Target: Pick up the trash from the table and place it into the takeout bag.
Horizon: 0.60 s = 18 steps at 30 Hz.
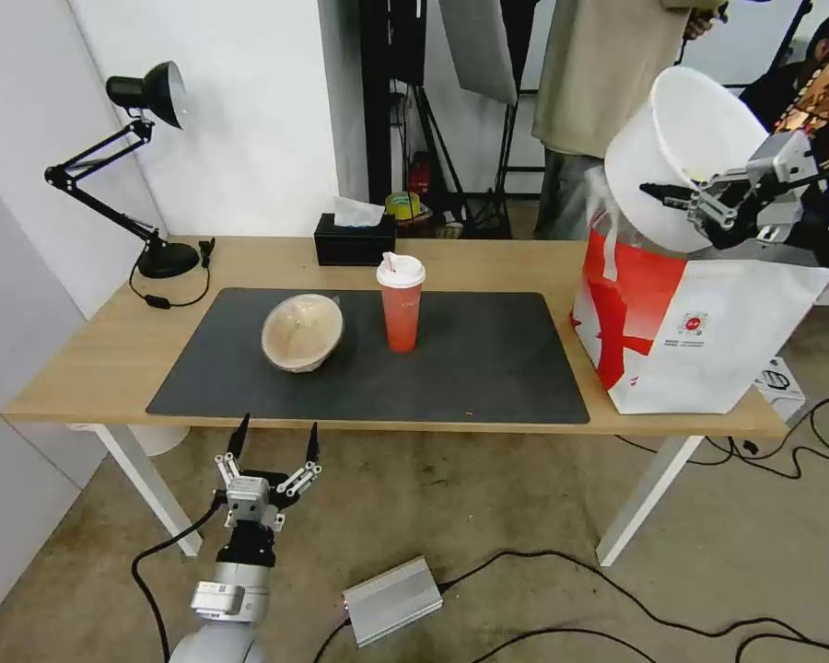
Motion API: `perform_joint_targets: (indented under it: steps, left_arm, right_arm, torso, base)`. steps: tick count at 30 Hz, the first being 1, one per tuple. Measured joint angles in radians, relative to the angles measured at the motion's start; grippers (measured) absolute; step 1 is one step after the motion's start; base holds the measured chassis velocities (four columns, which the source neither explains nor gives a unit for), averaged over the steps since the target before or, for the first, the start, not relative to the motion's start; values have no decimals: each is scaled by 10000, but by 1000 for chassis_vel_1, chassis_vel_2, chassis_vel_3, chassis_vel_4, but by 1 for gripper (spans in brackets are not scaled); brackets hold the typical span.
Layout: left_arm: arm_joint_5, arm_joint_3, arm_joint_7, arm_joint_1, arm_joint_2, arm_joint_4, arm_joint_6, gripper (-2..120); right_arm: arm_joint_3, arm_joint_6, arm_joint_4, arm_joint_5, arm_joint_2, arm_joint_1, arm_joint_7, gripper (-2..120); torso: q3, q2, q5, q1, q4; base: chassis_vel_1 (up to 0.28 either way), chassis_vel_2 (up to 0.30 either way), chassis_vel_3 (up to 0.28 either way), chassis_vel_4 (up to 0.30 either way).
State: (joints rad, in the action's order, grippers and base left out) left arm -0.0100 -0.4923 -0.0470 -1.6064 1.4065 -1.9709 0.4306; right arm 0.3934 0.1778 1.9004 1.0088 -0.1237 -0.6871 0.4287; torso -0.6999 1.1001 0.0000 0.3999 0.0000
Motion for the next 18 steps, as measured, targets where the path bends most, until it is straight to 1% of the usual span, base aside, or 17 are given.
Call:
perform_joint_targets:
  steps: [12,18]
  left_arm:
    - [-34,21,0,46,-15,-23,5,100]
    - [-35,79,6,59,-1,-12,10,100]
  right_arm:
    - [-81,-127,-650,-77,-29,255,-55,0]
    - [-149,-219,-980,-321,-73,266,-58,0]
  torso:
    - [0,0,0,1,0]
    - [0,-1,1,1,-1]
  base:
    - [0,0,0,0]
    - [0,0,0,0]
